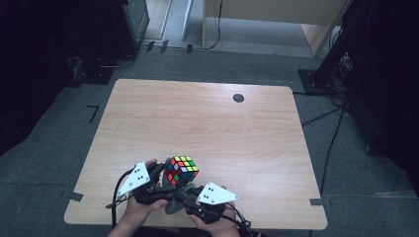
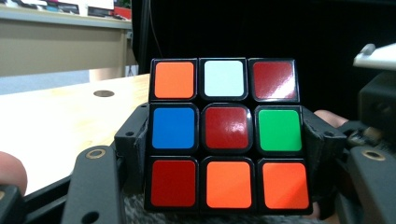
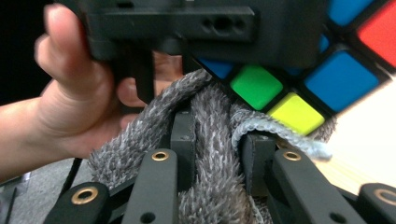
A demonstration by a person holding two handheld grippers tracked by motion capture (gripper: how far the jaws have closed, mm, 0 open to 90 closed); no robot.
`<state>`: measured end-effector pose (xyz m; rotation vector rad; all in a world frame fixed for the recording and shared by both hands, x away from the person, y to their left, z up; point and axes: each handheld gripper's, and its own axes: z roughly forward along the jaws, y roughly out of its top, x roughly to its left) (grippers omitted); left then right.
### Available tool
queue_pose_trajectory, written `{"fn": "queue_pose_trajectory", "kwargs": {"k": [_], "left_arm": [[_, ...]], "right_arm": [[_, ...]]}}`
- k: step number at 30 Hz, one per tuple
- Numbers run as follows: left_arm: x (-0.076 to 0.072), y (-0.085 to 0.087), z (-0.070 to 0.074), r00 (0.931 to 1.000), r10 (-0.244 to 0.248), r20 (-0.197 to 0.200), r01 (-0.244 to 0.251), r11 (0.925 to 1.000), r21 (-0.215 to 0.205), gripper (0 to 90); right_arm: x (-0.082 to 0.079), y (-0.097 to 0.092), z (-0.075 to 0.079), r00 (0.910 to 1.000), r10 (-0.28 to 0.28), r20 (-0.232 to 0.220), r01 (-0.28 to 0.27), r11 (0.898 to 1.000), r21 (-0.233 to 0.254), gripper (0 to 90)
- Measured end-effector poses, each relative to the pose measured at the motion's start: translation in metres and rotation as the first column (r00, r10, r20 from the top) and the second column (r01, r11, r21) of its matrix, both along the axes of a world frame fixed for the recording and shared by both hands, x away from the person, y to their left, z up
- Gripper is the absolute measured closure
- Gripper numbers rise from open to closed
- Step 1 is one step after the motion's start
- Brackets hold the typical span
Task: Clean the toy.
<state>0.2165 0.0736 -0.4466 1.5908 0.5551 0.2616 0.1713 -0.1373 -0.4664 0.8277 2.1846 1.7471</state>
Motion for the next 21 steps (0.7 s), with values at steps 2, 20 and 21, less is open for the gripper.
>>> {"fn": "queue_pose_trajectory", "kwargs": {"k": [2,20,21], "left_arm": [[0.001,0.003,0.001,0.9998,0.019,0.003,-0.019,0.9998,-0.006,34.2],[0.006,0.012,0.002,0.9965,0.083,-0.01,-0.083,0.9964,-0.016,34.2],[0.006,0.013,0.003,0.9964,0.083,-0.015,-0.084,0.9963,-0.022,34.2]], "right_arm": [[0.002,-0.005,0.0,1.0,-0.002,-0.006,0.002,1.0,0.01,71.9],[0.008,-0.018,0.001,0.9963,-0.066,-0.055,0.069,0.997,0.047,71.5],[0.009,-0.021,0.001,0.9944,-0.089,-0.057,0.092,0.995,0.04,71.5]]}}
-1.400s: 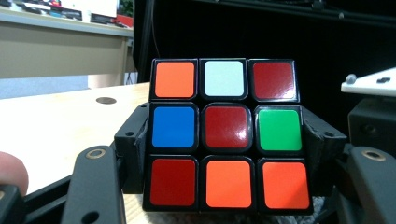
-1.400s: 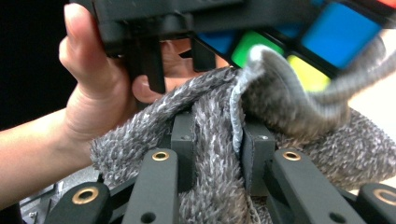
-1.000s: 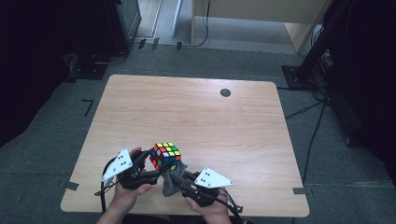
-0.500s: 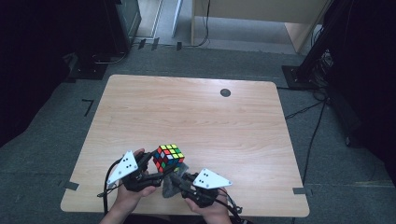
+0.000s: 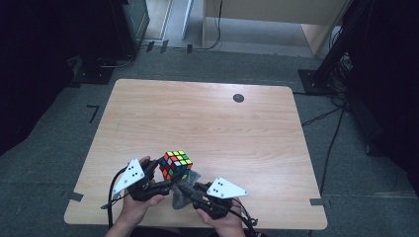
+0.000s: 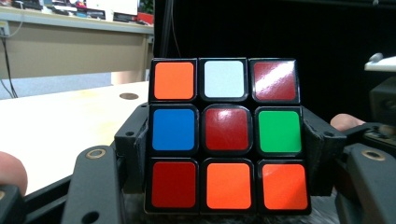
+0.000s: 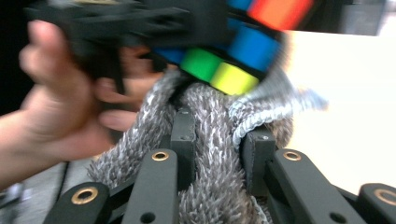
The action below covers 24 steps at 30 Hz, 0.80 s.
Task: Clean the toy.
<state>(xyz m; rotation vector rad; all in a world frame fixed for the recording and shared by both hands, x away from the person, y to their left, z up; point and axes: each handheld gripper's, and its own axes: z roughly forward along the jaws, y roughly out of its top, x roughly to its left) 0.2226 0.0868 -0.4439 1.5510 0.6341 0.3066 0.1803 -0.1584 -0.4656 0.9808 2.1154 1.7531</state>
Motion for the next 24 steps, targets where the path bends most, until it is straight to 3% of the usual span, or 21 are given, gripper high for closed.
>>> {"fn": "queue_pose_trajectory", "kwargs": {"k": [2,4,10,12,14,17,19,24], "left_arm": [[0.0,0.0,0.0,1.0,0.004,-0.004,-0.004,1.0,-0.001,34.2],[0.0,-0.002,-0.001,1.0,0.001,-0.007,-0.001,1.0,0.005,34.2],[-0.003,-0.009,-0.004,0.9997,-0.026,-0.004,0.026,0.9993,0.026,34.2],[-0.003,-0.008,-0.003,0.9999,-0.016,0.001,0.016,0.9996,0.025,34.2],[-0.002,-0.006,-0.002,1.0,-0.003,0.0,0.003,1.0,0.009,34.2],[0.0,-0.003,-0.001,0.9999,-0.001,-0.01,0.001,1.0,-0.009,34.3],[-0.001,-0.004,-0.002,0.9999,-0.005,-0.014,0.005,1.0,-0.005,34.2],[-0.004,-0.01,-0.003,0.9997,-0.022,0.005,0.022,0.9994,0.025,34.2]], "right_arm": [[0.002,-0.004,-0.001,0.9992,-0.035,-0.016,0.035,0.999,0.008,71.5],[0.002,-0.003,-0.003,0.9989,-0.037,-0.027,0.037,0.999,0.012,71.6],[-0.009,0.018,0.0,0.9973,0.072,0.009,-0.072,0.997,0.002,71.3],[-0.008,0.016,0.001,0.9976,0.068,0.015,-0.068,0.998,0.004,71.6],[-0.005,0.009,0.001,0.9987,0.051,-0.003,-0.051,0.998,0.032,71.9],[0.0,0.002,-0.002,0.9998,0.002,-0.018,-0.001,0.999,0.036,71.9],[0.0,0.004,-0.004,0.9996,0.001,-0.029,0.0,0.999,0.039,71.9],[-0.009,0.018,0.0,0.9975,0.066,0.024,-0.067,0.998,0.005,71.4]]}}
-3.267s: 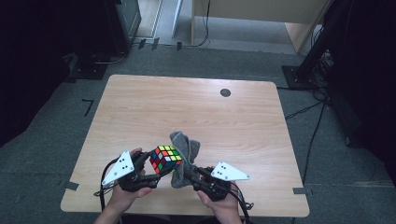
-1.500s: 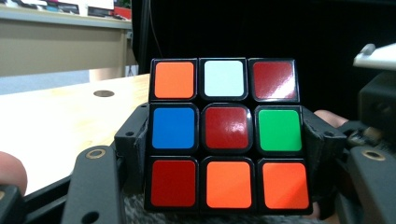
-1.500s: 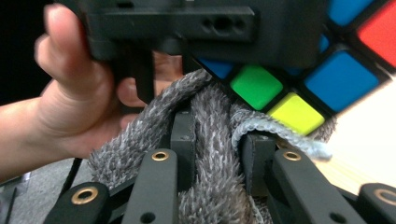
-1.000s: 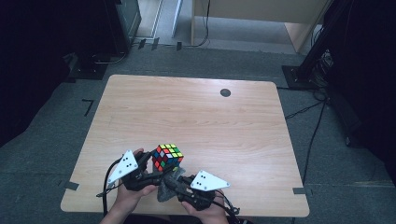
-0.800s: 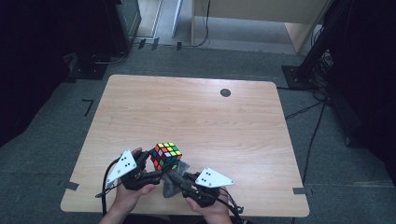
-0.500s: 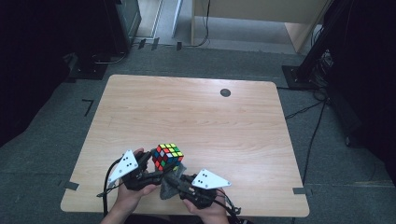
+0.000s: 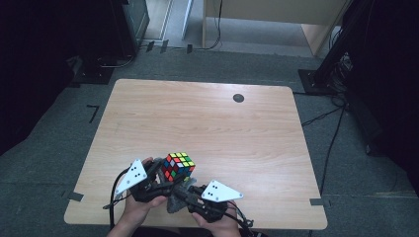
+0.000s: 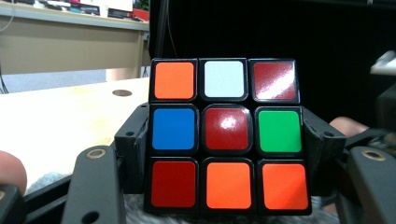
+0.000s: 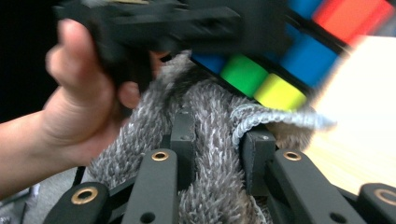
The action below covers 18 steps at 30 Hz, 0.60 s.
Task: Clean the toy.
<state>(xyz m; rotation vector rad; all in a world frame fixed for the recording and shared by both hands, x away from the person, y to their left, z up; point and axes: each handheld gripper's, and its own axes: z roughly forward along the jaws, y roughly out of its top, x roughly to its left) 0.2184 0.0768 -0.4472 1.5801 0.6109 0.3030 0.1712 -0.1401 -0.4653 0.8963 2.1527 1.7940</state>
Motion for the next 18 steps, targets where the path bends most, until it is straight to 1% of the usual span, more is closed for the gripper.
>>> {"fn": "queue_pose_trajectory", "kwargs": {"k": [1,3,5,7,8,9,10,11,13,14,15,16,17,18], "left_arm": [[0.0,0.0,0.0,1.0,0.004,0.003,-0.004,1.0,0.0,34.2],[0.001,0.002,0.001,0.9998,0.018,0.003,-0.018,0.9998,-0.007,34.2],[0.002,0.006,0.002,0.9996,0.027,-0.002,-0.027,0.9994,-0.021,34.2],[0.003,0.009,0.004,0.9996,0.025,-0.015,-0.025,0.9989,-0.039,34.2],[0.003,0.009,0.004,0.9996,0.025,-0.017,-0.025,0.9989,-0.041,34.2],[0.003,0.009,0.004,0.9995,0.026,-0.015,-0.027,0.9989,-0.04,34.2],[0.003,0.008,0.004,0.9996,0.027,-0.013,-0.027,0.9989,-0.038,34.2],[0.003,0.007,0.004,0.9996,0.024,-0.015,-0.025,0.9991,-0.034,34.2],[0.003,0.005,0.002,0.9997,0.019,-0.015,-0.02,0.9996,-0.02,34.2],[0.003,0.003,0.001,0.9998,0.016,-0.014,-0.016,0.9998,-0.015,34.2],[0.002,0.002,0.001,0.9999,0.013,-0.01,-0.014,0.9999,-0.008,34.2],[0.001,0.002,0.001,0.9999,0.013,-0.004,-0.013,0.9999,-0.002,34.2],[0.001,0.002,0.001,0.9999,0.013,-0.001,-0.013,0.9999,-0.002,34.2],[0.001,0.003,0.002,0.9999,0.016,0.002,-0.016,0.9999,-0.005,34.2]], "right_arm": [[0.0,0.0,0.001,1.0,-0.002,0.003,0.002,1.0,-0.004,71.5],[0.002,-0.005,0.0,0.9999,-0.012,-0.006,0.012,1.0,0.01,71.7],[0.006,-0.011,-0.001,0.9987,-0.048,-0.016,0.048,0.999,0.005,71.8],[0.01,-0.018,-0.005,0.9943,-0.105,-0.022,0.105,0.994,-0.006,71.9],[0.012,-0.021,-0.007,0.9915,-0.126,-0.031,0.126,0.992,-0.004,71.9],[0.014,-0.024,-0.009,0.99,-0.135,-0.04,0.136,0.991,0.004,71.8],[0.015,-0.024,-0.01,0.9897,-0.132,-0.055,0.133,0.991,0.012,71.8],[0.015,-0.023,-0.01,0.9917,-0.112,-0.063,0.113,0.993,0.019,71.7],[0.01,-0.013,-0.009,0.998,-0.039,-0.05,0.041,0.999,0.028,71.5],[0.006,-0.007,-0.007,0.9992,-0.004,-0.04,0.005,1.0,0.024,71.3],[0.003,-0.001,-0.005,0.9996,0.019,-0.023,-0.019,1.0,0.016,71.3],[0.0,0.003,-0.002,0.9995,0.032,-0.005,-0.032,0.999,0.008,71.4],[-0.002,0.004,0.0,0.9994,0.032,0.01,-0.032,0.999,0.005,71.5],[-0.001,0.003,0.001,0.9997,0.023,0.007,-0.023,1.0,0.012,71.5]]}}
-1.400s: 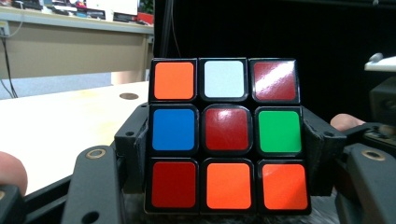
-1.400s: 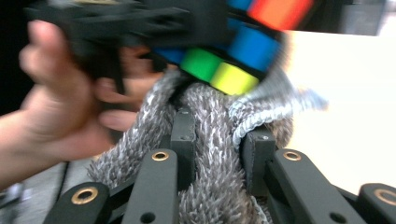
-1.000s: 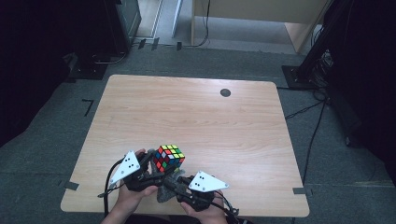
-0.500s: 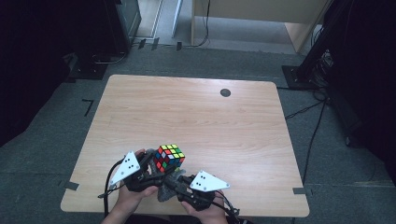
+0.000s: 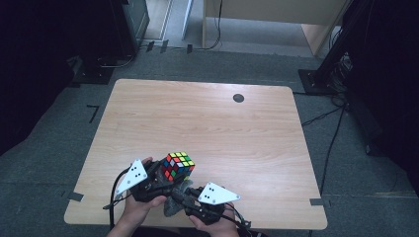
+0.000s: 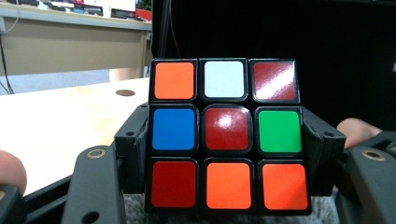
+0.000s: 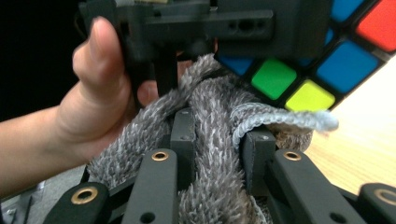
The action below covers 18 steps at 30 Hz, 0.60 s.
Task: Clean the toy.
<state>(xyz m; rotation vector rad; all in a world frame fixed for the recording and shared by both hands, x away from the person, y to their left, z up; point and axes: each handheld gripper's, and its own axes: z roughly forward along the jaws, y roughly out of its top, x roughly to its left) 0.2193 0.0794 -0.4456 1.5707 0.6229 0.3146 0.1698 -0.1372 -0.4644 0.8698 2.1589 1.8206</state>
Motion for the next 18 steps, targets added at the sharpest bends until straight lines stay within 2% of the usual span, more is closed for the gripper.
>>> {"fn": "queue_pose_trajectory", "kwargs": {"k": [2,6,8,10,13,15,18], "left_arm": [[0.0,0.002,0.001,0.9999,0.014,0.002,-0.014,0.9998,-0.013,34.2],[0.002,0.008,0.004,0.9997,0.024,0.001,-0.024,0.9992,-0.032,34.2],[0.003,0.008,0.003,0.9997,0.026,-0.003,-0.026,0.9993,-0.029,34.2],[0.003,0.008,0.003,0.9997,0.022,-0.006,-0.023,0.9995,-0.024,34.2],[0.002,0.005,0.002,0.9999,0.016,-0.002,-0.016,0.9998,-0.011,34.2],[0.002,0.006,0.002,0.9998,0.021,0.005,-0.021,0.9997,-0.011,34.2],[0.003,0.01,0.004,0.9995,0.032,0.005,-0.032,0.9991,-0.028,34.2]], "right_arm": [[0.005,-0.01,0.0,0.9987,-0.037,-0.036,0.039,0.999,0.037,71.9],[0.012,-0.025,-0.004,0.9884,-0.135,-0.07,0.138,0.99,0.04,72.1],[0.013,-0.024,-0.006,0.9891,-0.126,-0.078,0.129,0.991,0.046,72.0],[0.009,-0.017,-0.005,0.9946,-0.076,-0.07,0.079,0.996,0.042,71.8],[0.003,-0.006,-0.001,0.9995,-0.013,-0.028,0.014,0.999,0.035,71.6],[0.003,-0.007,0.001,0.9997,-0.02,-0.016,0.021,0.999,0.029,71.6],[0.01,-0.02,-0.001,0.9957,-0.08,-0.045,0.082,0.996,0.032,71.8]]}}
